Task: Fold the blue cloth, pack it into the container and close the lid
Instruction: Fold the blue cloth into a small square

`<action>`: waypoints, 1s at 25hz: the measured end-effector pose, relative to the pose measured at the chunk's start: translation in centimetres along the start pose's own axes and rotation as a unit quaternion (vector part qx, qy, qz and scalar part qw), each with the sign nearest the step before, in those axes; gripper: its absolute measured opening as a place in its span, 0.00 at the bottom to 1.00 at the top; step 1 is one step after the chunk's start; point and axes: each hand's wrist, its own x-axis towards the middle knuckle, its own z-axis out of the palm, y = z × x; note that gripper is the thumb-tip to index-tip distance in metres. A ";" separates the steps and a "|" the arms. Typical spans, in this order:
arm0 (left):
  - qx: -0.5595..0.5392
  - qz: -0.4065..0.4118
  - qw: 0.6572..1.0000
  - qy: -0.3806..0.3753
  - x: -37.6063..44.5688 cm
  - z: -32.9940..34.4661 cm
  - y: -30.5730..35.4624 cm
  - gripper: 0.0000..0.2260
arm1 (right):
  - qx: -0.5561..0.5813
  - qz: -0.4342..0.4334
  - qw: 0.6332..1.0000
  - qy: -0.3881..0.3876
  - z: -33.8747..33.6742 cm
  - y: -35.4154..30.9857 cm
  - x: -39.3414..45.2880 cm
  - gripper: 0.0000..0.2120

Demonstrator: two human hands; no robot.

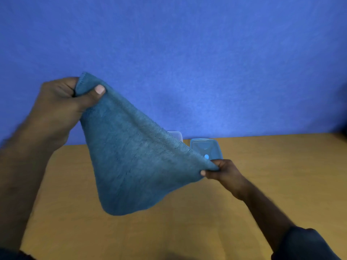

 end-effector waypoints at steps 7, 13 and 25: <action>-0.072 -0.118 0.988 0.066 -1.5 -1.0 -5.9 0.07 | 0.285 -0.070 0.956 -0.002 -2.5 -3.0 1.2 0.17; -0.135 -0.251 0.954 0.095 -3.6 1.4 -10.7 0.04 | 0.105 -0.016 0.966 0.235 -1.8 -5.1 3.5 0.16; -0.171 -0.294 0.940 -0.002 -9.0 14.0 -7.8 0.06 | -0.149 -0.253 0.934 0.203 7.9 -6.1 1.1 0.12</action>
